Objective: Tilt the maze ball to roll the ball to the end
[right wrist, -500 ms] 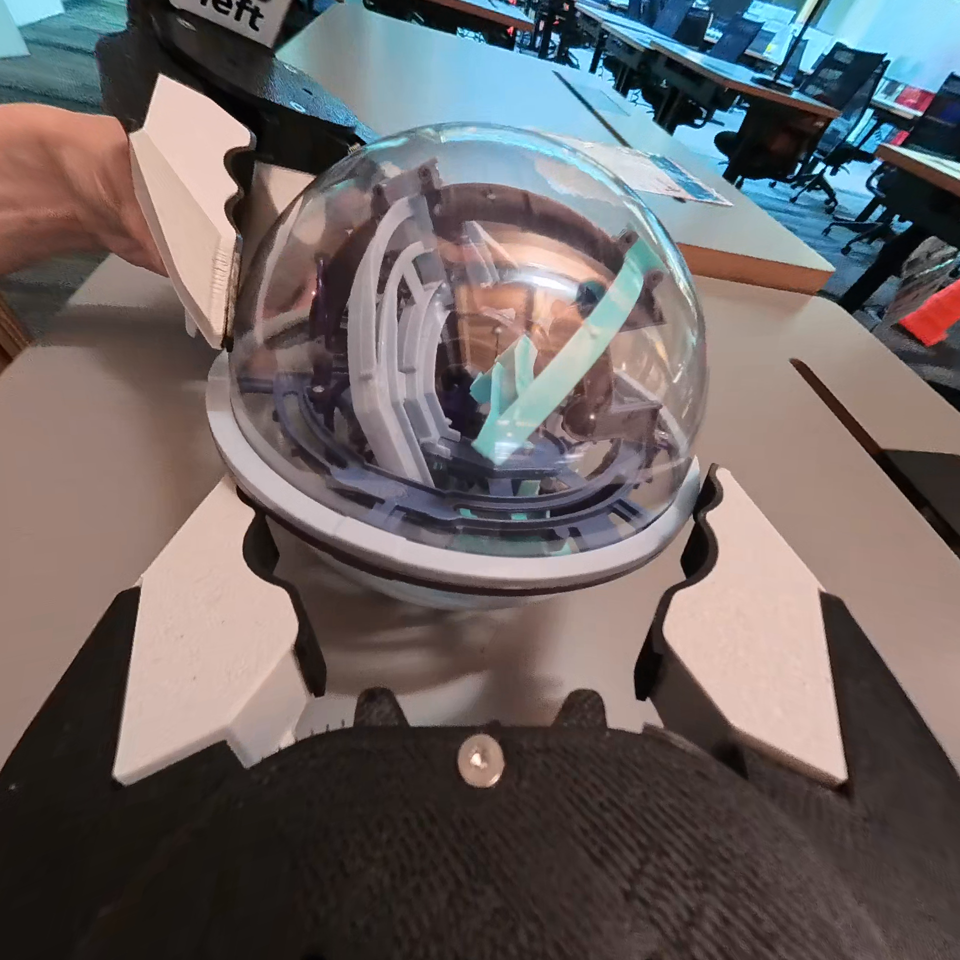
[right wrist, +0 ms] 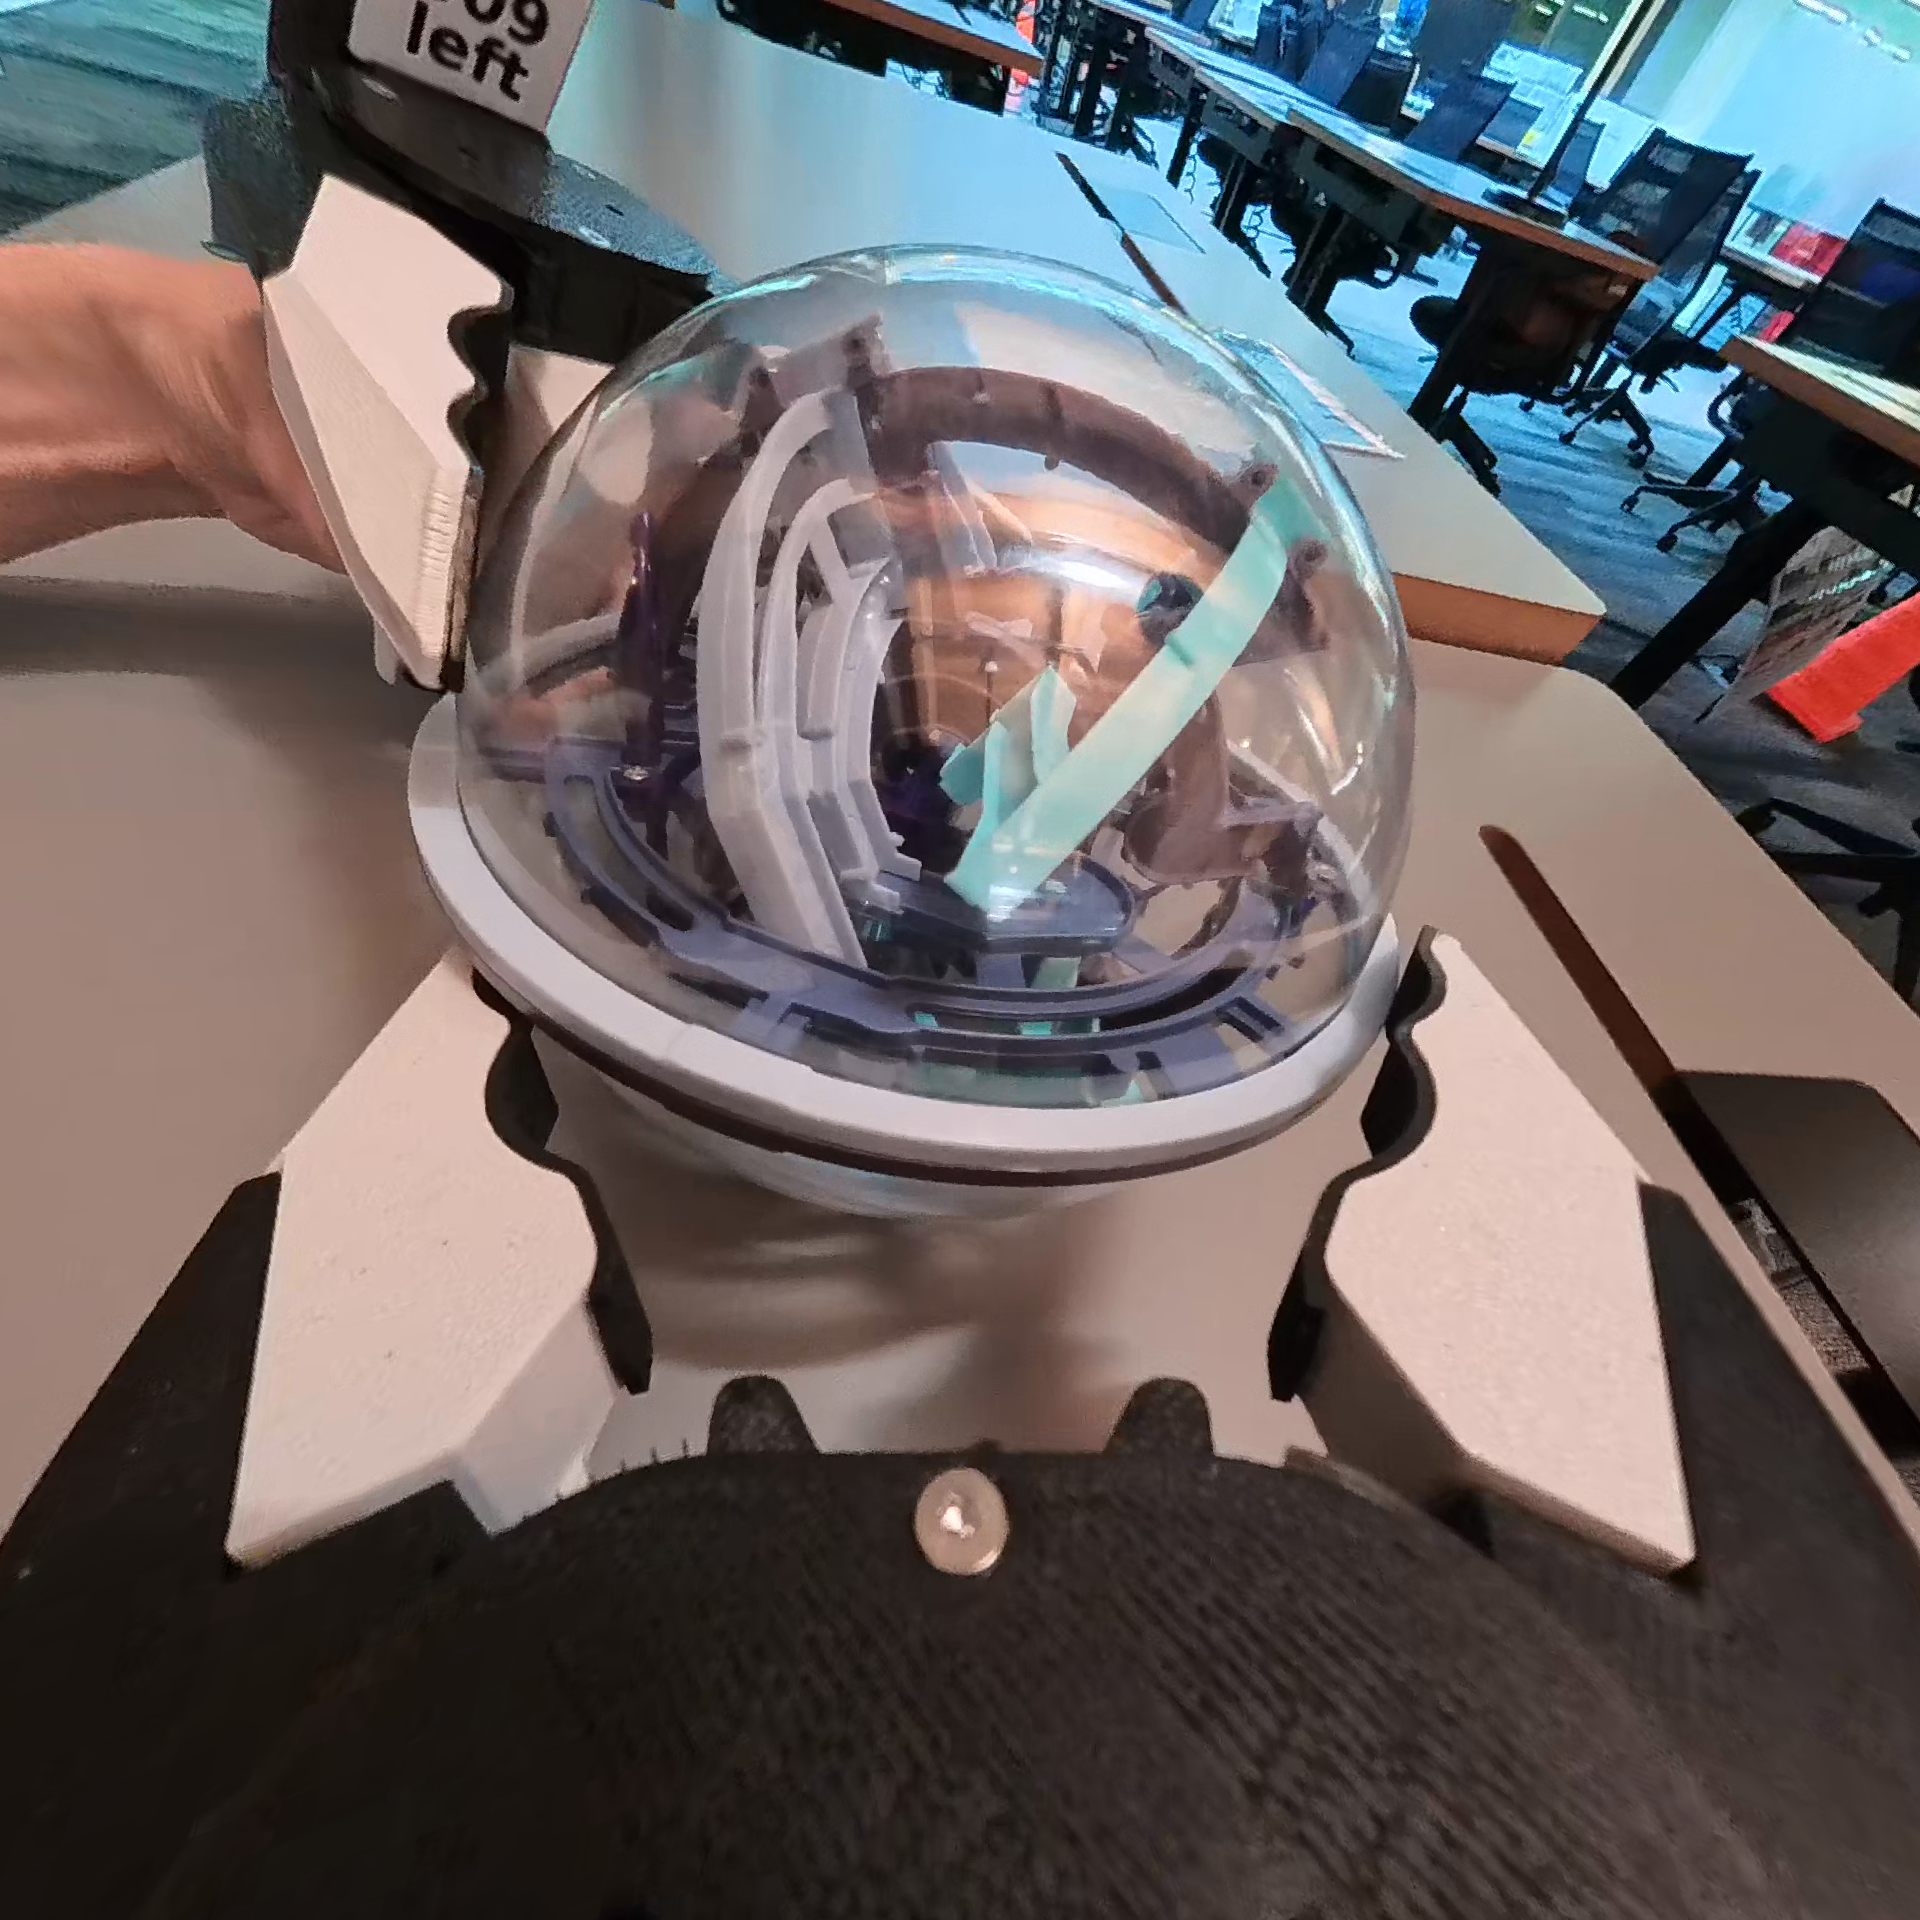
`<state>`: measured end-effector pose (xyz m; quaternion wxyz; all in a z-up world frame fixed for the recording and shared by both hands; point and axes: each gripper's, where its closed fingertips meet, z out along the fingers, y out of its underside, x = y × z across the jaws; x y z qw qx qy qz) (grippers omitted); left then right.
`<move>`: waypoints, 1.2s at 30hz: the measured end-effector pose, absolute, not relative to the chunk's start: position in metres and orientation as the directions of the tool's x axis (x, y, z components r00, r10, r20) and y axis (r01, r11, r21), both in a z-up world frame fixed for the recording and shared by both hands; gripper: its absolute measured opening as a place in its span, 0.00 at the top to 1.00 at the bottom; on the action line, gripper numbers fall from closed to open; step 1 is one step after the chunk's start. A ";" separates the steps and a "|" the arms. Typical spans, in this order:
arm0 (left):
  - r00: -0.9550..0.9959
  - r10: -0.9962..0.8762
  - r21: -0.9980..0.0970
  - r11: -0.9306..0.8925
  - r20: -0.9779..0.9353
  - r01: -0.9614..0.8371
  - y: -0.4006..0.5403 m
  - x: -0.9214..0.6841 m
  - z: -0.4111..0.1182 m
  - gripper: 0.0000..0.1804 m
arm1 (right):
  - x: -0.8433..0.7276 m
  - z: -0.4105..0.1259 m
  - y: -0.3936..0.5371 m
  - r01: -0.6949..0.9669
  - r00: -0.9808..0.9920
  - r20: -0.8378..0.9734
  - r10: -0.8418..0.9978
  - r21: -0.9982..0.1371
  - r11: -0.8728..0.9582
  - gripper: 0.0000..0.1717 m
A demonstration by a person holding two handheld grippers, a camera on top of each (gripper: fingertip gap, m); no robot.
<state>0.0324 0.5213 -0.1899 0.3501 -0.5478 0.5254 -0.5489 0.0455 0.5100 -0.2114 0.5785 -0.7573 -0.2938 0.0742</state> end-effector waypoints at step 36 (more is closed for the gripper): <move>-0.042 -0.999 -0.968 0.021 -0.011 -0.249 0.527 0.038 -0.209 0.18 | 0.063 -0.217 0.516 0.652 0.678 0.479 0.557 -0.742 -0.156 0.11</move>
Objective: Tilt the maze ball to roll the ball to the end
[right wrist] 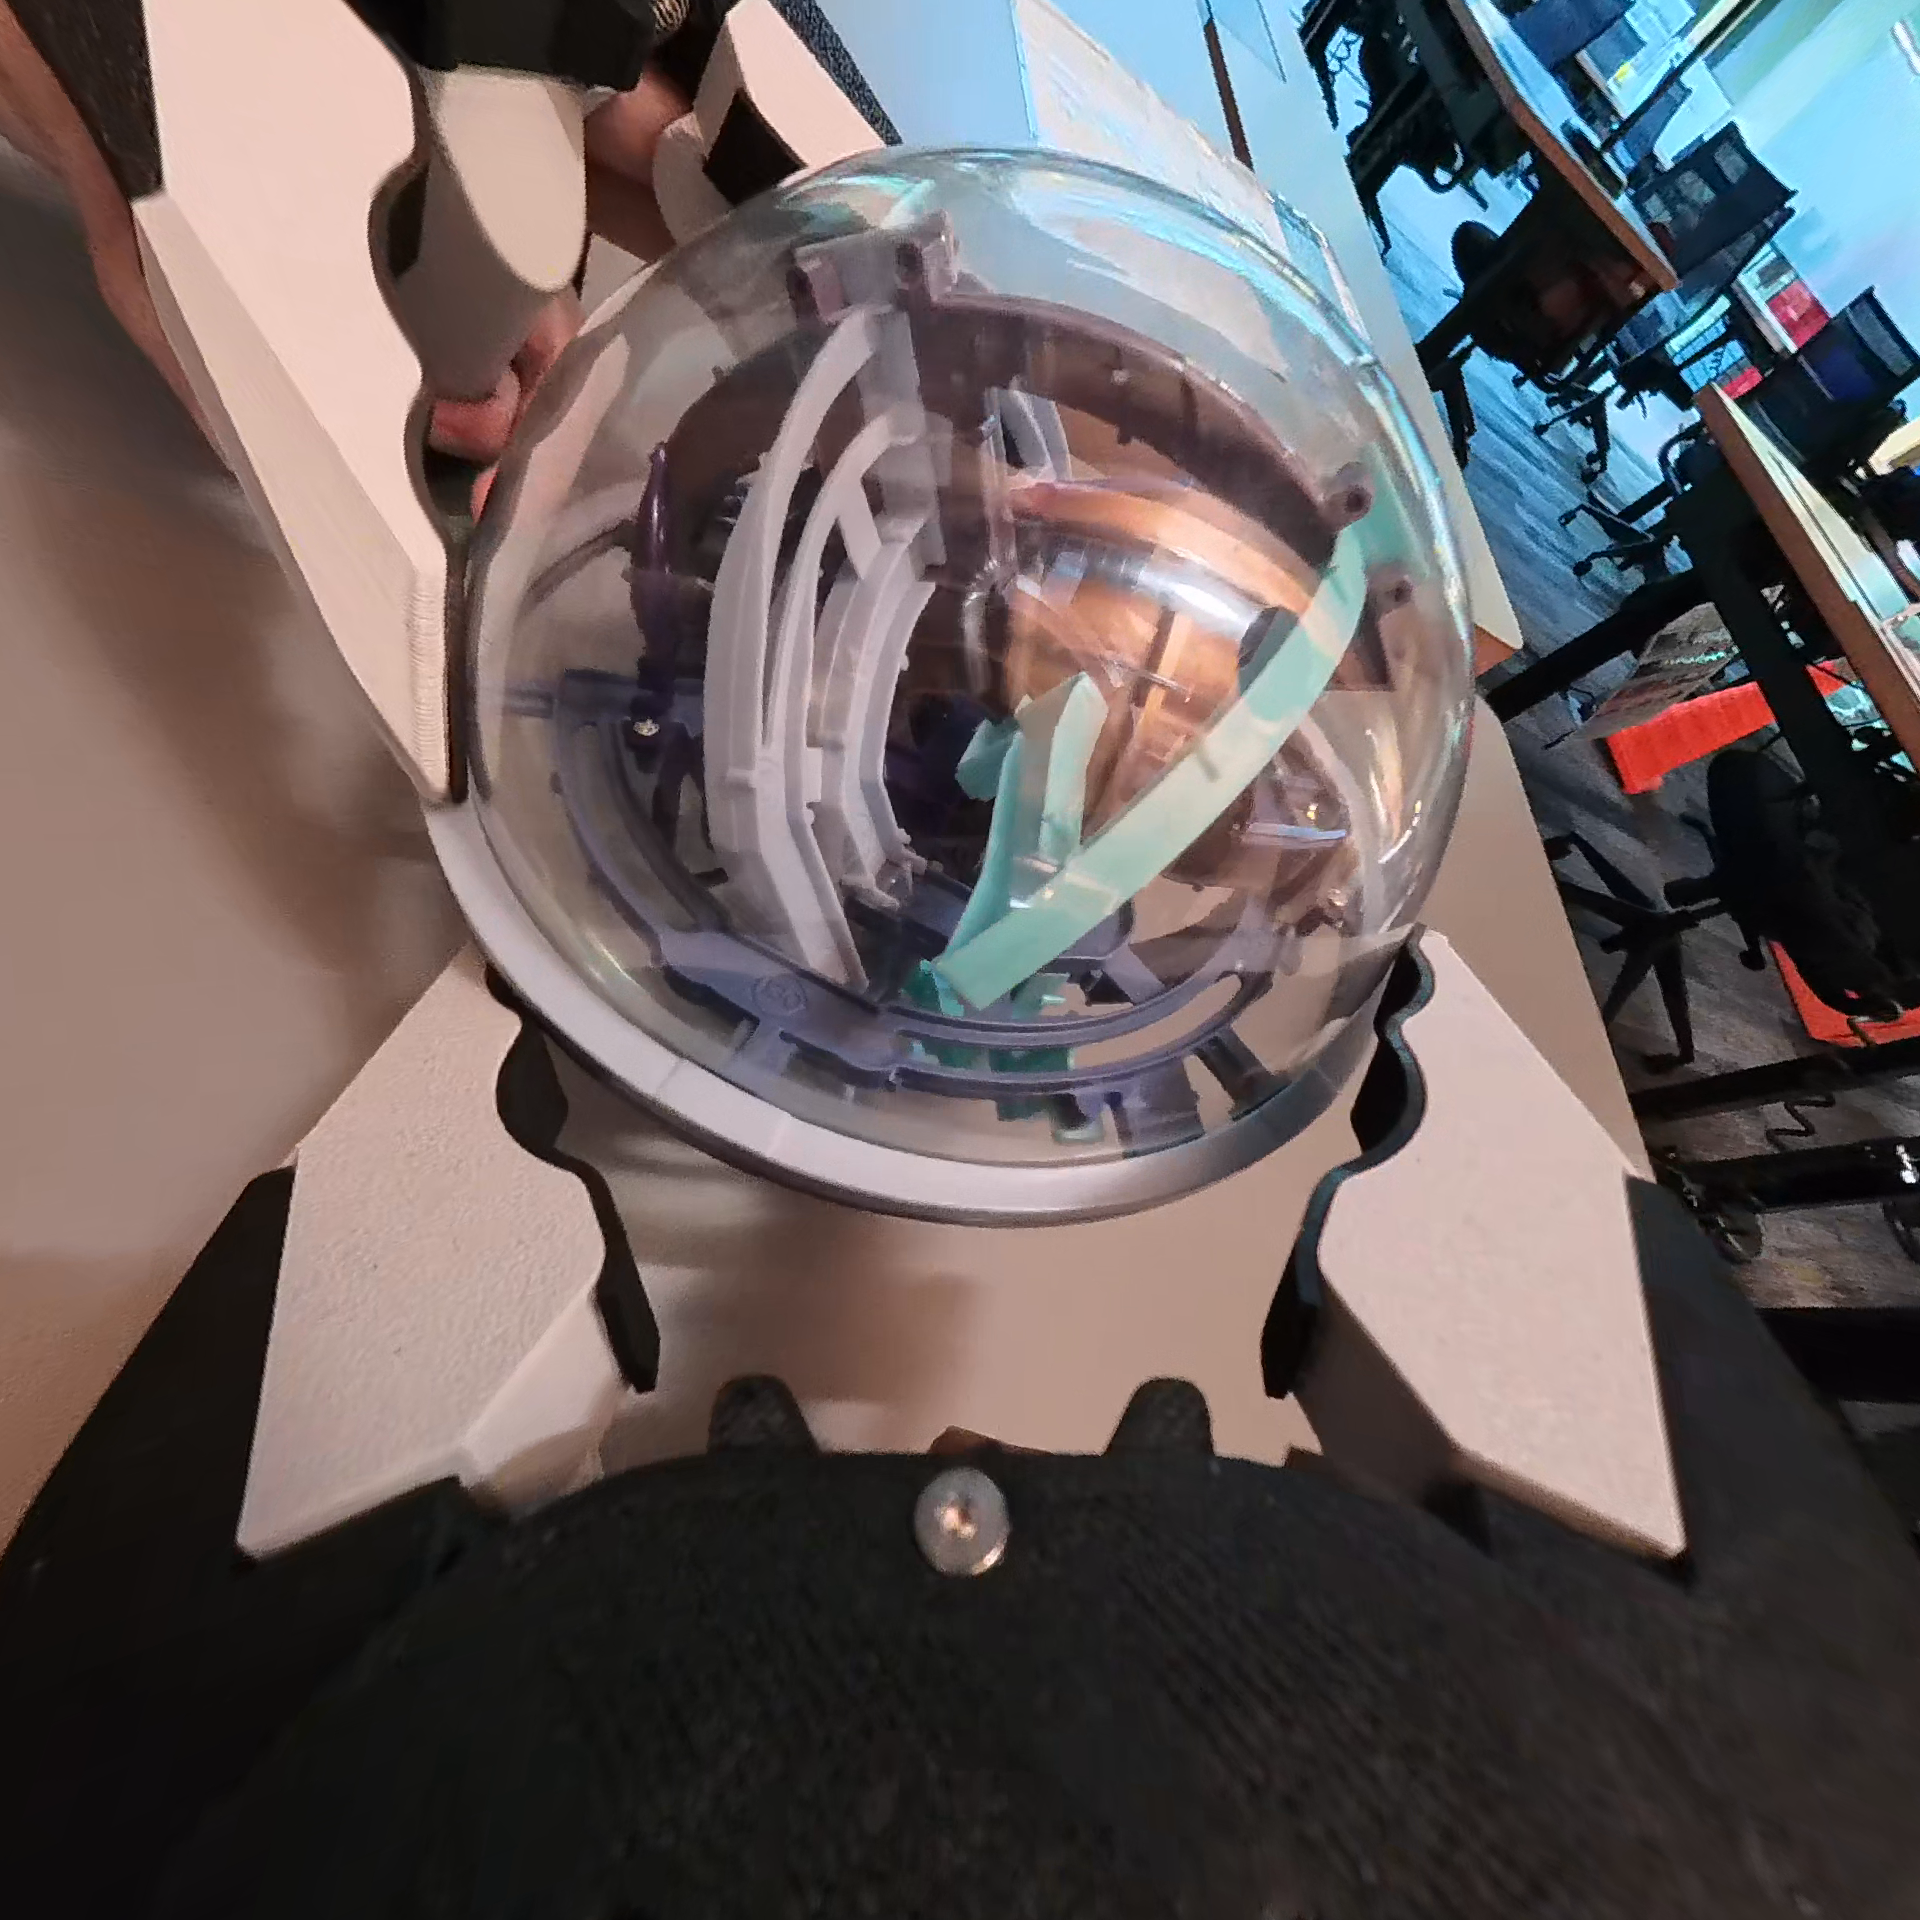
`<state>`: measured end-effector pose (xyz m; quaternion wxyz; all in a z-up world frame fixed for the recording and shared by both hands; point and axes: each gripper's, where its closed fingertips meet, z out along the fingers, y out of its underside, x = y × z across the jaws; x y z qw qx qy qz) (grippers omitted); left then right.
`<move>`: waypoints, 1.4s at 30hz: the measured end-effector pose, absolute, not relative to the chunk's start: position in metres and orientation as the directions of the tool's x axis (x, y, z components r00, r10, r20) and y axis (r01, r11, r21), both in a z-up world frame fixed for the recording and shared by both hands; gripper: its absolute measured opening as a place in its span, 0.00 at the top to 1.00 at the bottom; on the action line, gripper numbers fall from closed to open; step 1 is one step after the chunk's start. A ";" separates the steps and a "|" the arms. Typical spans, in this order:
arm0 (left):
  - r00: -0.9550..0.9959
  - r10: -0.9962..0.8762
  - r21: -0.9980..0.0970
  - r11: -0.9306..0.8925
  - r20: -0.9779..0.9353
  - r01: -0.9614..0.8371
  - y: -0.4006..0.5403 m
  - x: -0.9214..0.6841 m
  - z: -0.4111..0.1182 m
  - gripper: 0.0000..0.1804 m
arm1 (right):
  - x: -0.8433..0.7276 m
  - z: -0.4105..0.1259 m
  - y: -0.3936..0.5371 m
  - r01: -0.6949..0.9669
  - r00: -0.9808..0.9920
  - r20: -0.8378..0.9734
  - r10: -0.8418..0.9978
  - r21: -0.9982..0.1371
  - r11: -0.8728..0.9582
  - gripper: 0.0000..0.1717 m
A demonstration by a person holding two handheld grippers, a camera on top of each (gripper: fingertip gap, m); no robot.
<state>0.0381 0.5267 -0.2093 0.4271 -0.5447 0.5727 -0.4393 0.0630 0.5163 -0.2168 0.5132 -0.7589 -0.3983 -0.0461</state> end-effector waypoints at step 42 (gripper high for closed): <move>0.073 -0.997 -0.963 -0.044 0.026 -0.266 0.528 0.040 -0.212 0.15 | 0.058 -0.214 0.518 0.671 0.657 0.492 0.572 -0.727 -0.145 0.12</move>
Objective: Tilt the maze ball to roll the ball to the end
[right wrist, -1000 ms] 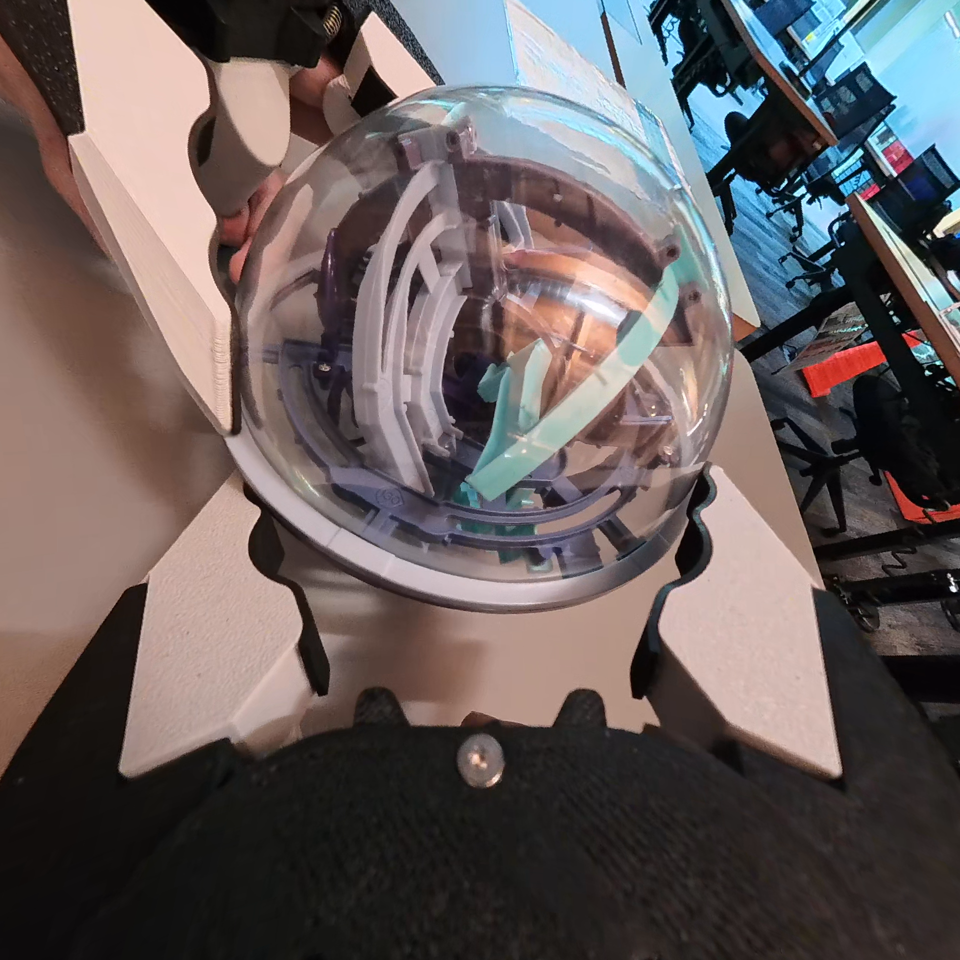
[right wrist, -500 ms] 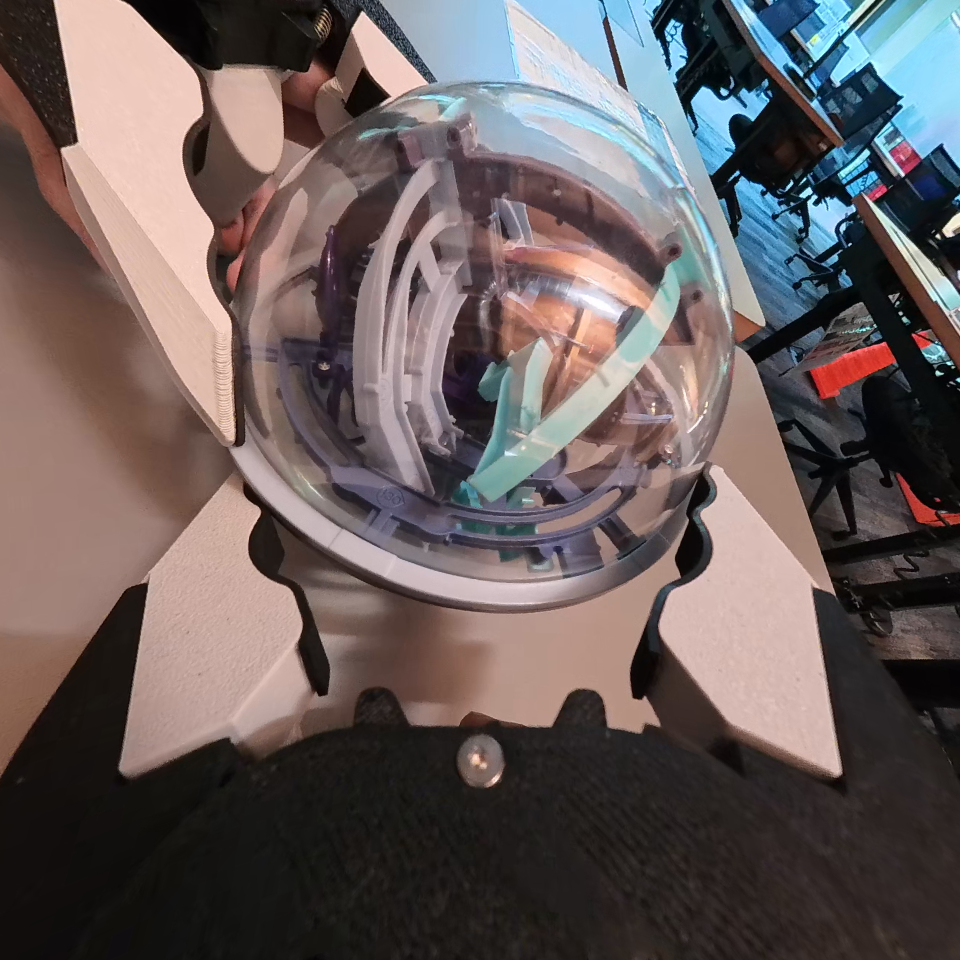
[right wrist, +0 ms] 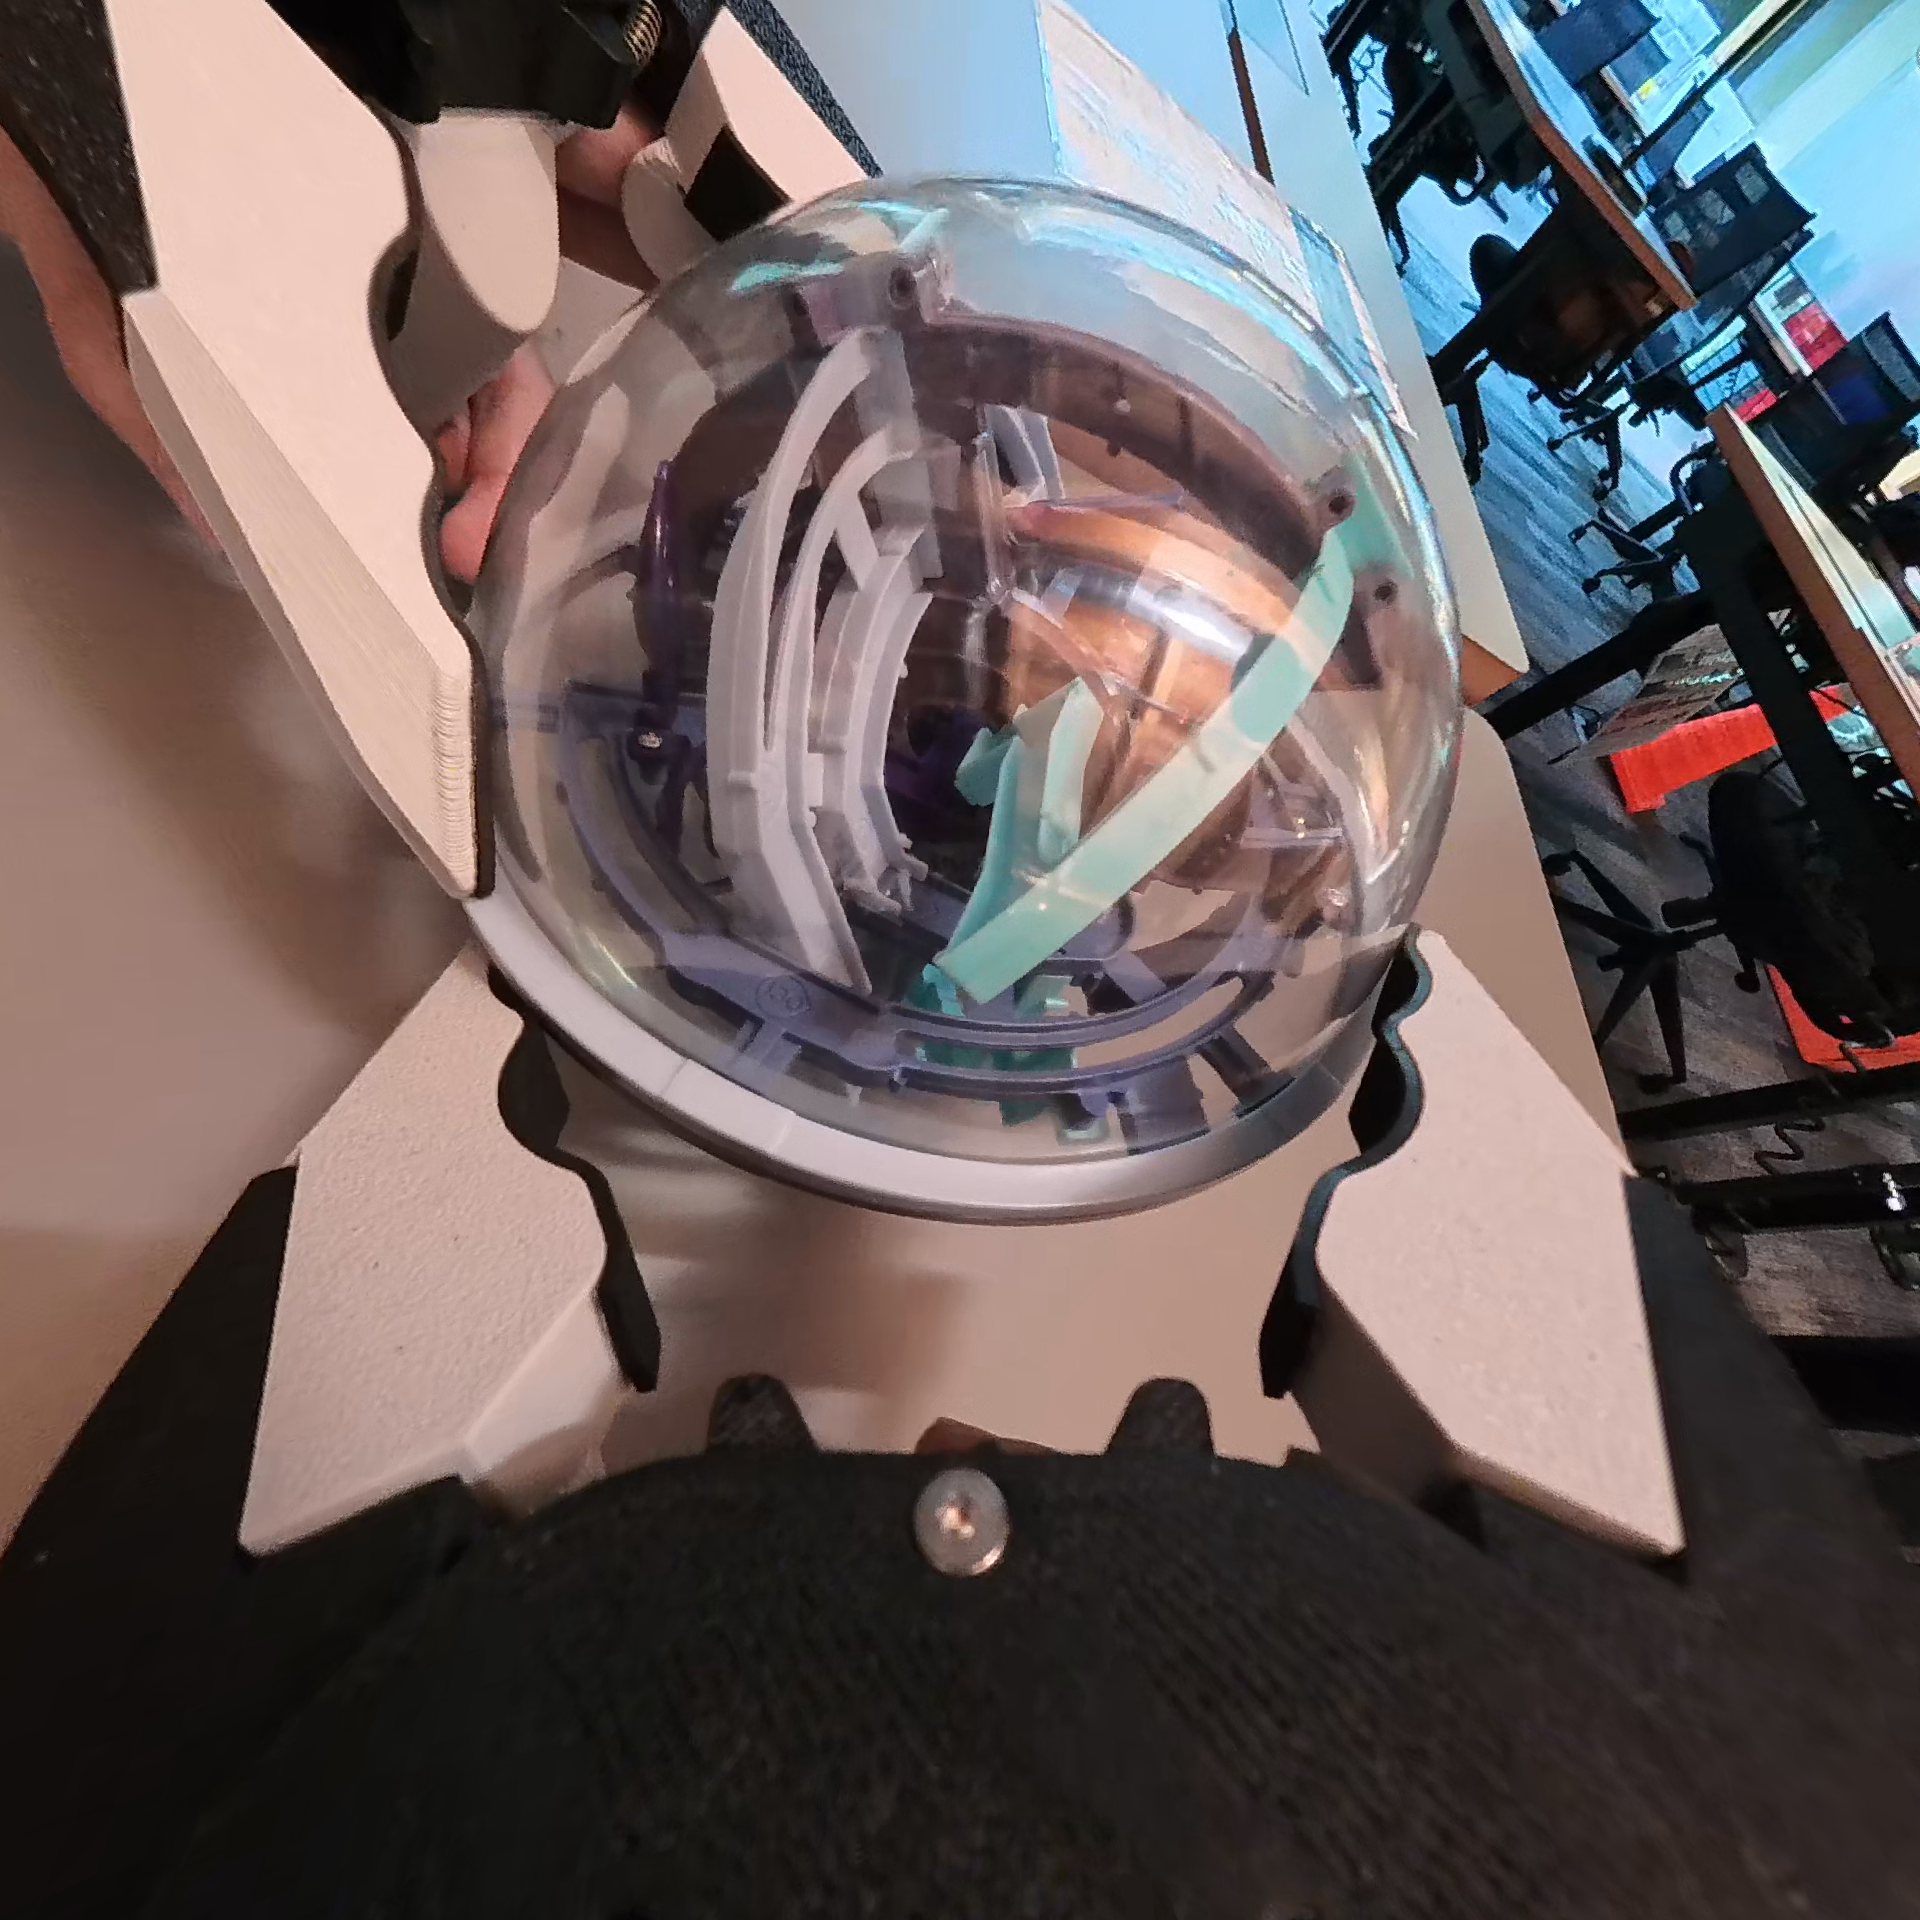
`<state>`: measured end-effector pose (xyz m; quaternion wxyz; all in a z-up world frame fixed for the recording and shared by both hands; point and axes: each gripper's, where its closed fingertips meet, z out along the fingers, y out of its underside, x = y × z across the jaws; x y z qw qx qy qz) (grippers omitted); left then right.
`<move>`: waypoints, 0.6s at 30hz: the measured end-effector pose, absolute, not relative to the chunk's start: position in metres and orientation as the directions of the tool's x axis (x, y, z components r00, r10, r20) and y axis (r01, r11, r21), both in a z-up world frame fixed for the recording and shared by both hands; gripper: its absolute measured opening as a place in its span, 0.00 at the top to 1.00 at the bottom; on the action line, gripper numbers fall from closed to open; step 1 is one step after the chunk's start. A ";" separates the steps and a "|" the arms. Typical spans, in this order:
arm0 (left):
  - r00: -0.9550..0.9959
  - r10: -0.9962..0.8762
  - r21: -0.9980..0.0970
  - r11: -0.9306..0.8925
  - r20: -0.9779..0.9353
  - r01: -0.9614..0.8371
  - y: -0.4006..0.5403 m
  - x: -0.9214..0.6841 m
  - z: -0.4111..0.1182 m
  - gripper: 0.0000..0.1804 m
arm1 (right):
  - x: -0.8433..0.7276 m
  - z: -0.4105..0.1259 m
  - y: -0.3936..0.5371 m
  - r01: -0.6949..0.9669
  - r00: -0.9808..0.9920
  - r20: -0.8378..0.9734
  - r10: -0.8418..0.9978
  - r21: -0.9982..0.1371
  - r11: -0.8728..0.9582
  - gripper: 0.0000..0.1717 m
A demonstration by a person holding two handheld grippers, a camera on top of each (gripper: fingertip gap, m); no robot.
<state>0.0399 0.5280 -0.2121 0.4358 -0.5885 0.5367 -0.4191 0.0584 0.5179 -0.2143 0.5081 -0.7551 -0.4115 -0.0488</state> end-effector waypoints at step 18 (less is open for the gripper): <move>0.058 -0.998 -0.959 -0.051 0.036 -0.279 0.528 0.035 -0.214 0.14 | 0.043 -0.202 0.511 0.637 0.676 0.483 0.557 -0.763 -0.112 0.11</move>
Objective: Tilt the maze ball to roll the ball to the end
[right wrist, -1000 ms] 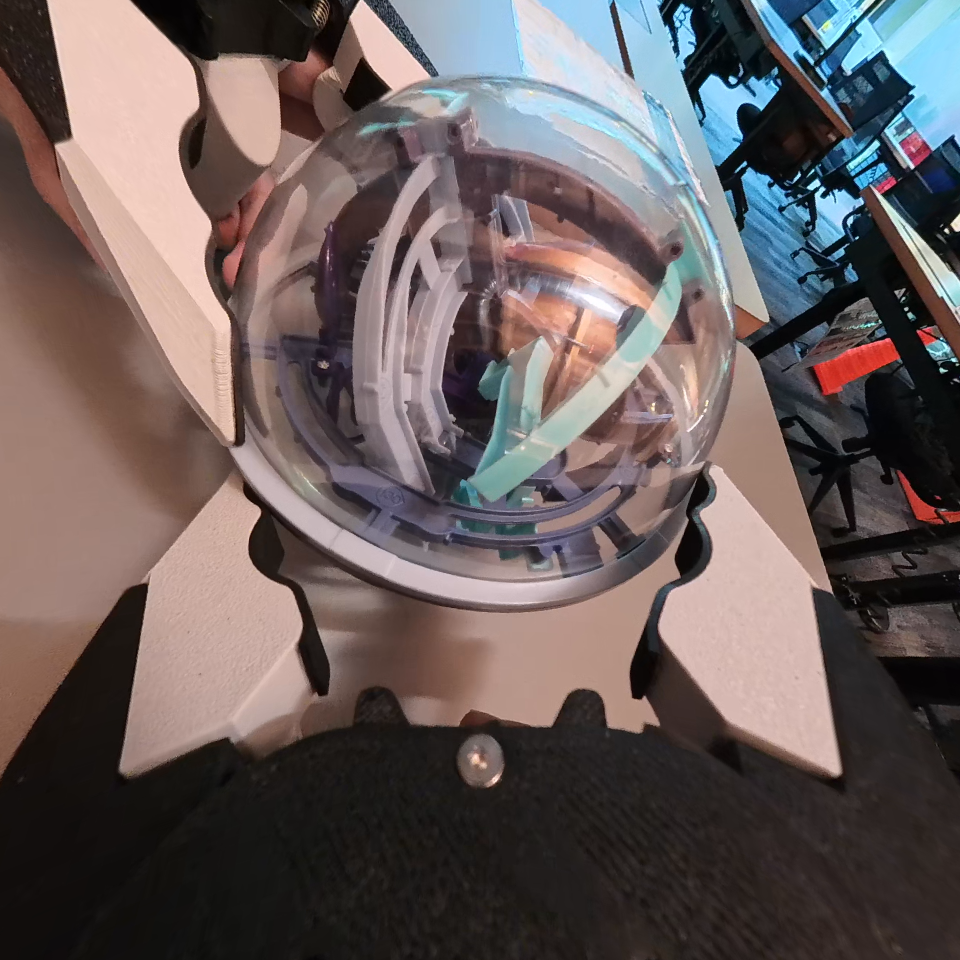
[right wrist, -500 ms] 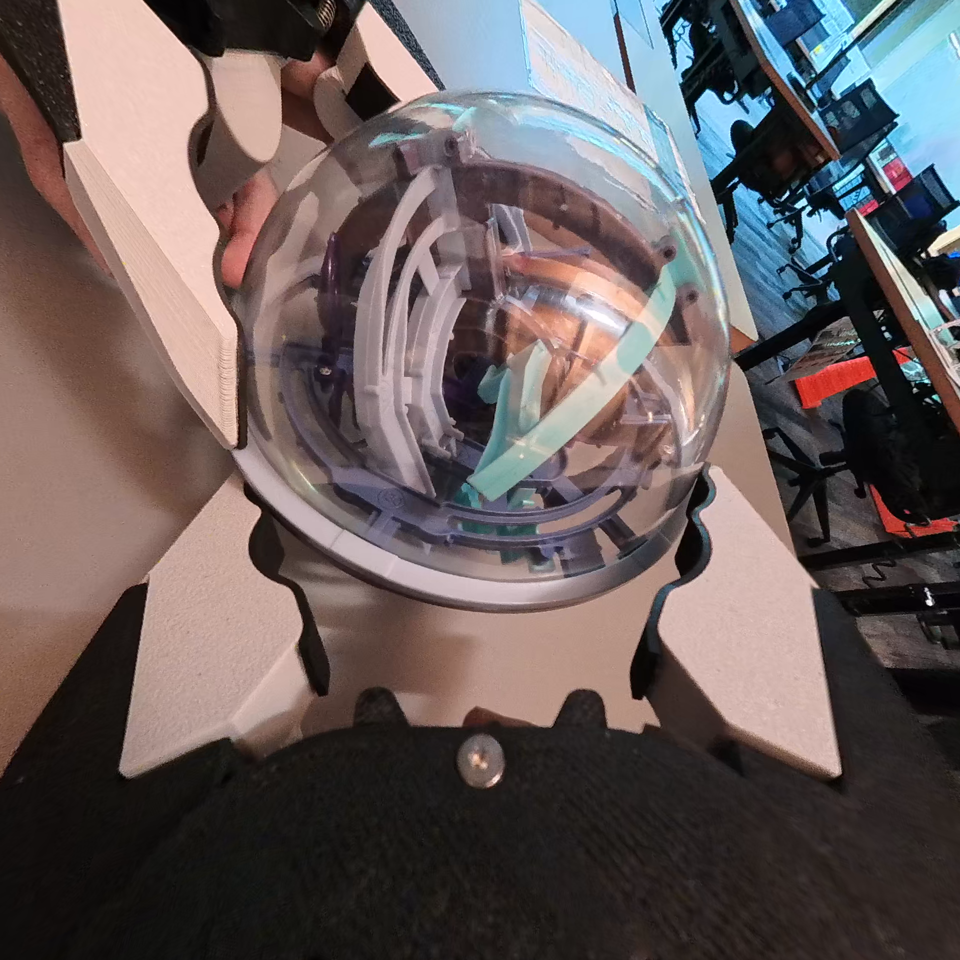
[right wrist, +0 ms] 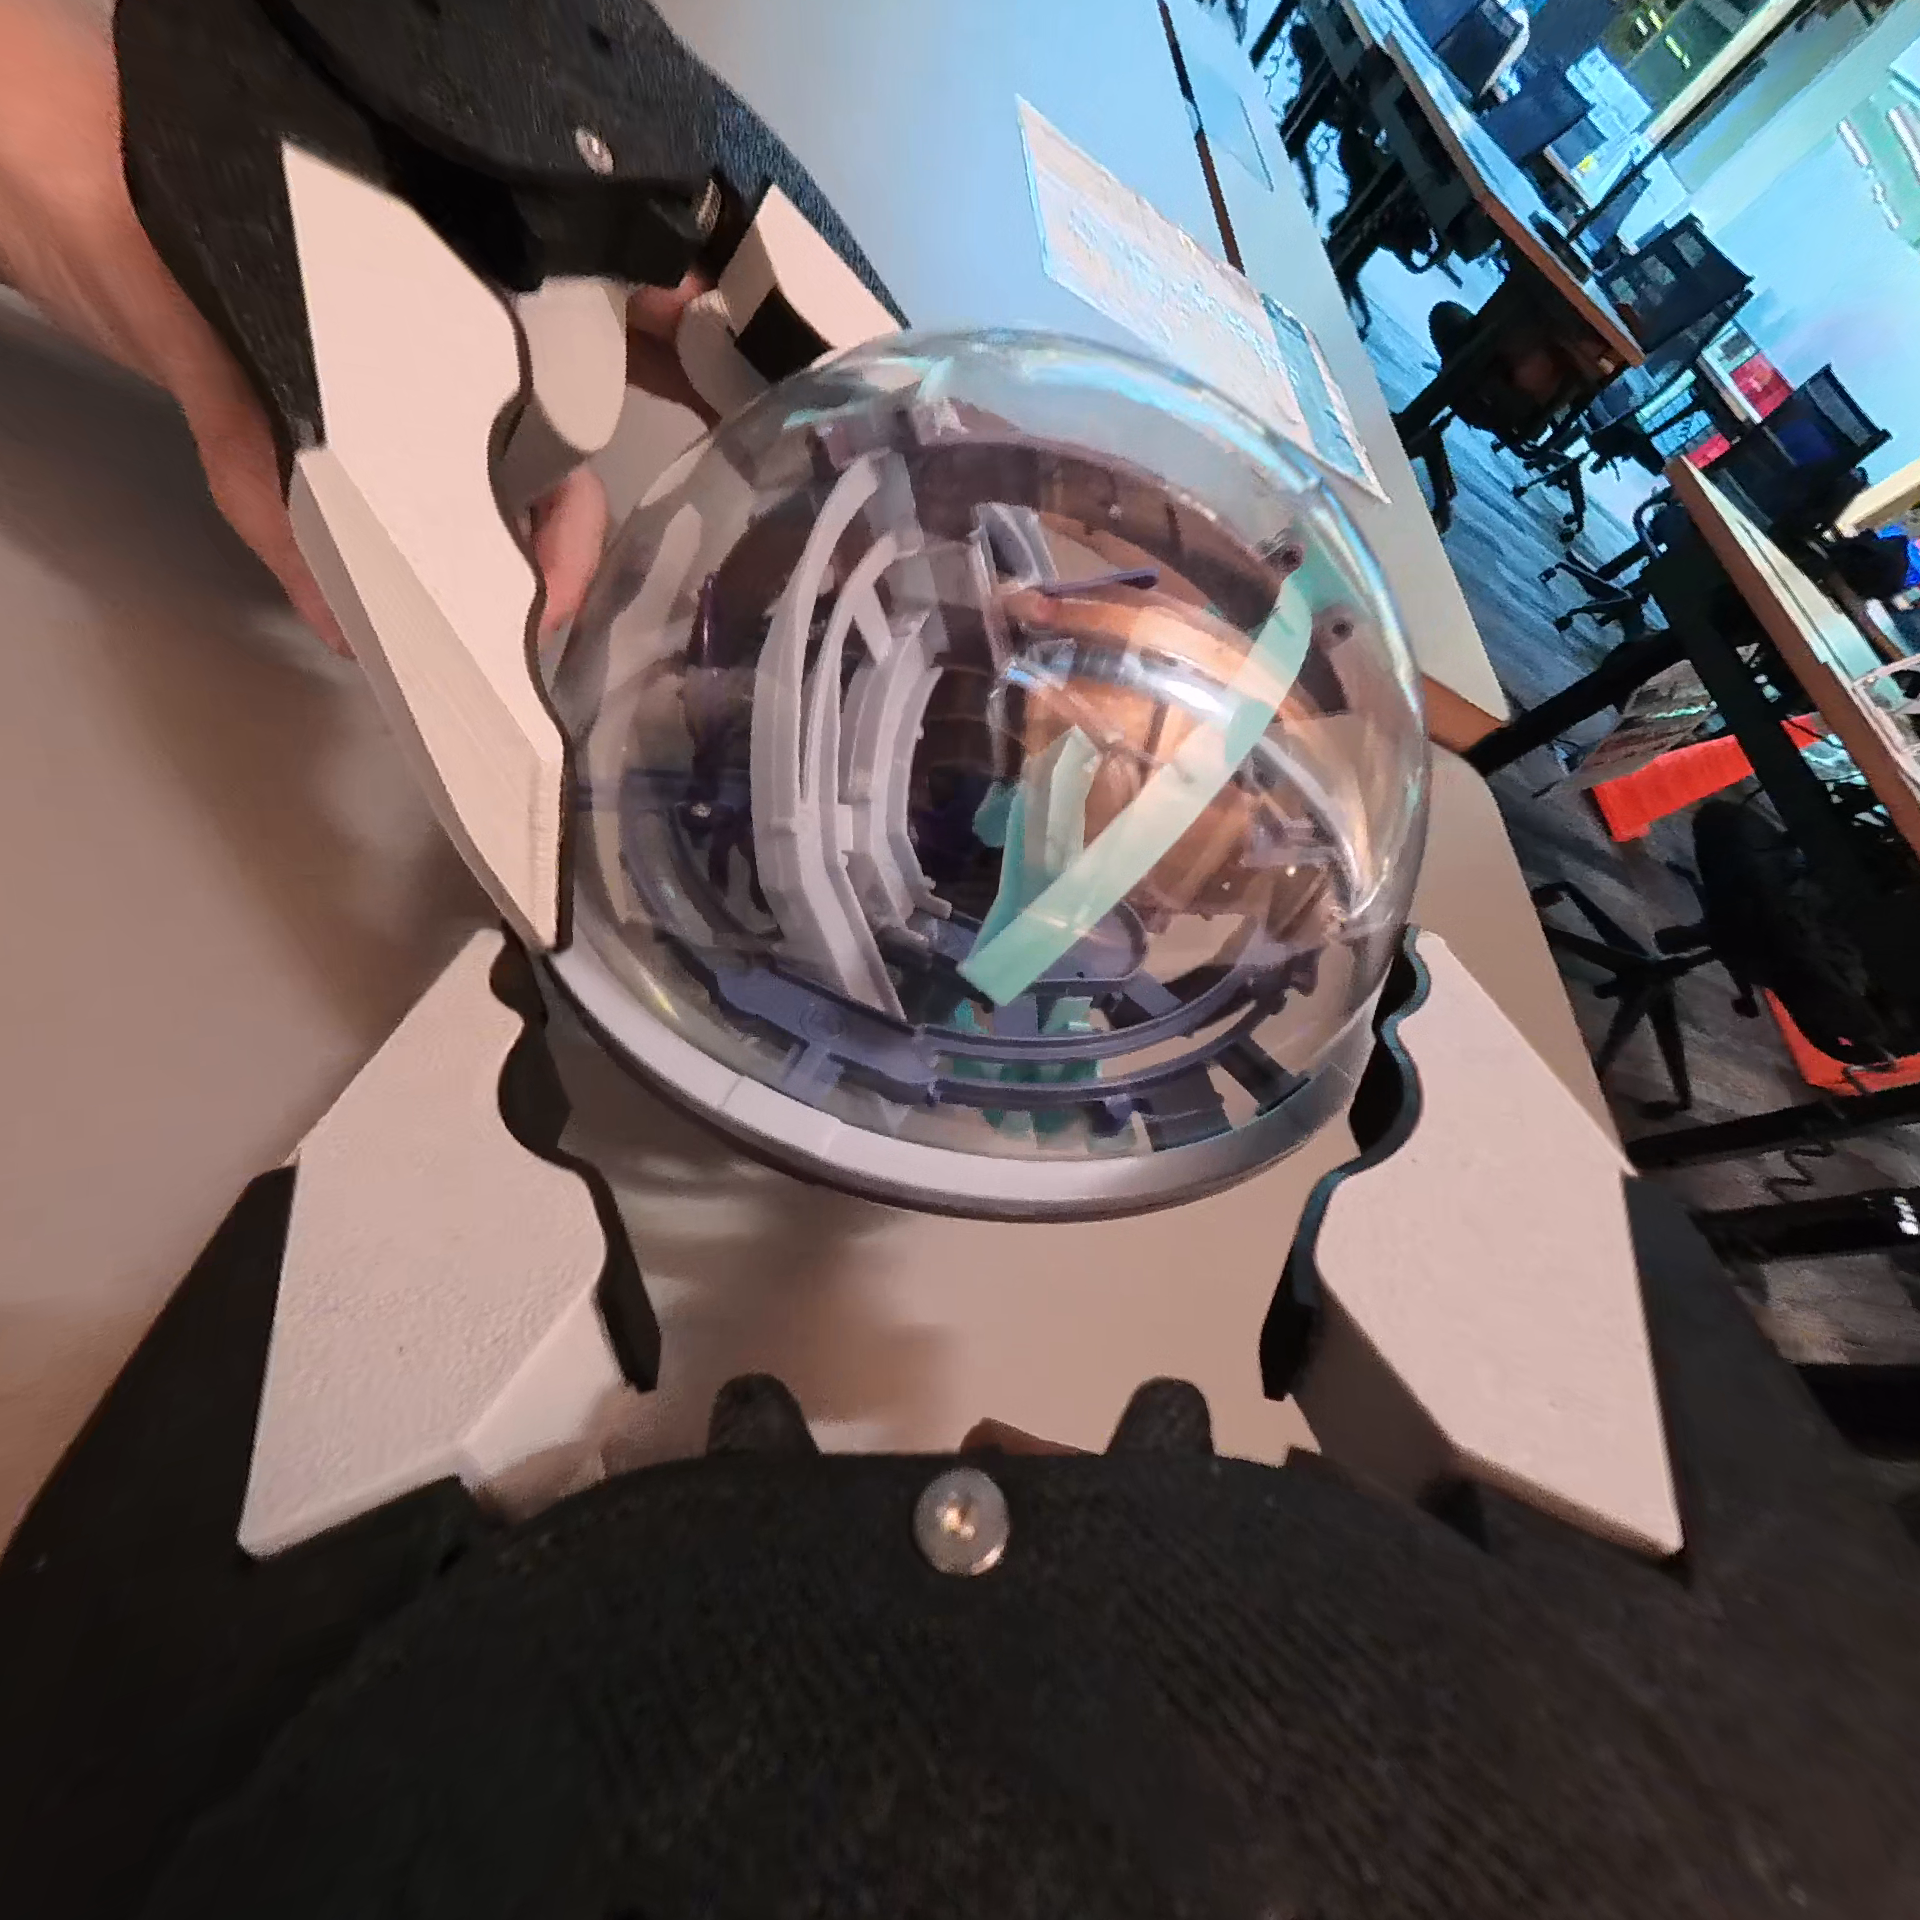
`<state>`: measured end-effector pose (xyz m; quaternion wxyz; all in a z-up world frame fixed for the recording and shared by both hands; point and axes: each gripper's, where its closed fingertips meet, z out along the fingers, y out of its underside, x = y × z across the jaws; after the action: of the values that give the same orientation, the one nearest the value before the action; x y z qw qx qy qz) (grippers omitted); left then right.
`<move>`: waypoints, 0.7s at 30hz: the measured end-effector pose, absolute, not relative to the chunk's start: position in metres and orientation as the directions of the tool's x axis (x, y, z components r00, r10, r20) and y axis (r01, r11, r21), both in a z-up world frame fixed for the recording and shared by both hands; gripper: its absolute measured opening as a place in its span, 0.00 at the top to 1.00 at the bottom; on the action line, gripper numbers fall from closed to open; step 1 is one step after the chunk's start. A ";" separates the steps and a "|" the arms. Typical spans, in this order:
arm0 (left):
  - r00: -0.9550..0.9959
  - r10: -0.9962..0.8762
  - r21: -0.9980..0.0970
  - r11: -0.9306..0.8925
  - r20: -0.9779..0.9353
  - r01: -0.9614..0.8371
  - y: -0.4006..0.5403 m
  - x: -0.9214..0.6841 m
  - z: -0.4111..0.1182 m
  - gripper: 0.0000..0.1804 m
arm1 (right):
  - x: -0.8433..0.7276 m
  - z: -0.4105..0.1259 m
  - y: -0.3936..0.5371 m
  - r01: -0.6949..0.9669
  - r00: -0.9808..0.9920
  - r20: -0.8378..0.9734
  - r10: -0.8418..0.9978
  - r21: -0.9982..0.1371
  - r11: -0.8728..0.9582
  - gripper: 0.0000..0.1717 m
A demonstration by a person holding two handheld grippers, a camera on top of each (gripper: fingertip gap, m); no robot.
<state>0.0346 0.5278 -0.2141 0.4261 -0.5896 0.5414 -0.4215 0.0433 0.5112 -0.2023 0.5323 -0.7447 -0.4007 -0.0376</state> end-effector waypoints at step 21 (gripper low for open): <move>0.051 -0.999 -0.959 -0.020 0.006 -0.284 0.525 0.035 -0.215 0.14 | 0.056 -0.180 0.467 0.621 0.686 0.464 0.561 -0.775 -0.119 0.16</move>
<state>0.0350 0.5252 -0.2146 0.4319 -0.5821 0.5509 -0.4136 0.0556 0.4671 -0.1803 0.5333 -0.7474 -0.3952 -0.0282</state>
